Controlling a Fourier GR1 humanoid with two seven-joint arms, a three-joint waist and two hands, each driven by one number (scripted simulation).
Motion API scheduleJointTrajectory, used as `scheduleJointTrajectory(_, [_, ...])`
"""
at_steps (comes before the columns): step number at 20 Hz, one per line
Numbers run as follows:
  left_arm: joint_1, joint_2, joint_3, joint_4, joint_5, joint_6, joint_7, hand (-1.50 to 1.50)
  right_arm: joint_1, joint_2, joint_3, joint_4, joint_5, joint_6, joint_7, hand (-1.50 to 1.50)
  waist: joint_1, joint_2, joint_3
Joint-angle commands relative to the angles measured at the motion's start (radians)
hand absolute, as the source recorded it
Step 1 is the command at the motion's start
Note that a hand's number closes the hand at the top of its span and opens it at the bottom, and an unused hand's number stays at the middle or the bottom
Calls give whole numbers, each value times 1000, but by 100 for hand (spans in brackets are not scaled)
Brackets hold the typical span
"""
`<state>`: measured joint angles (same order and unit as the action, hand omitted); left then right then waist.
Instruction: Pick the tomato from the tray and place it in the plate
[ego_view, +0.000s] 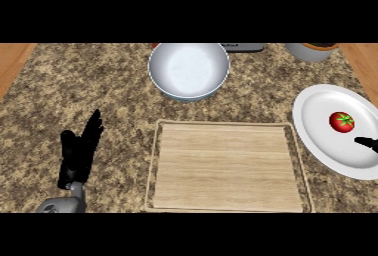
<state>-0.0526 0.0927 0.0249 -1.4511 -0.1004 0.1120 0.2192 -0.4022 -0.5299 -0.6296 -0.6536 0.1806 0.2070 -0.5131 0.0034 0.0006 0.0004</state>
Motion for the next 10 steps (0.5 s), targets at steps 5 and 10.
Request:
scheduleJointTrajectory(5, [4, -34, -25, -11, -37, 32, 11, 0, -11, -3, 60, 121, 29, -144, -57, -150, 4, 2, 0])
scheduleJointTrajectory(10, [78, -38, -54, -151, -29, 8, 66, 0, -9, -58, 71, 139, -1, -129, -36, -150, 5, 0, 0])
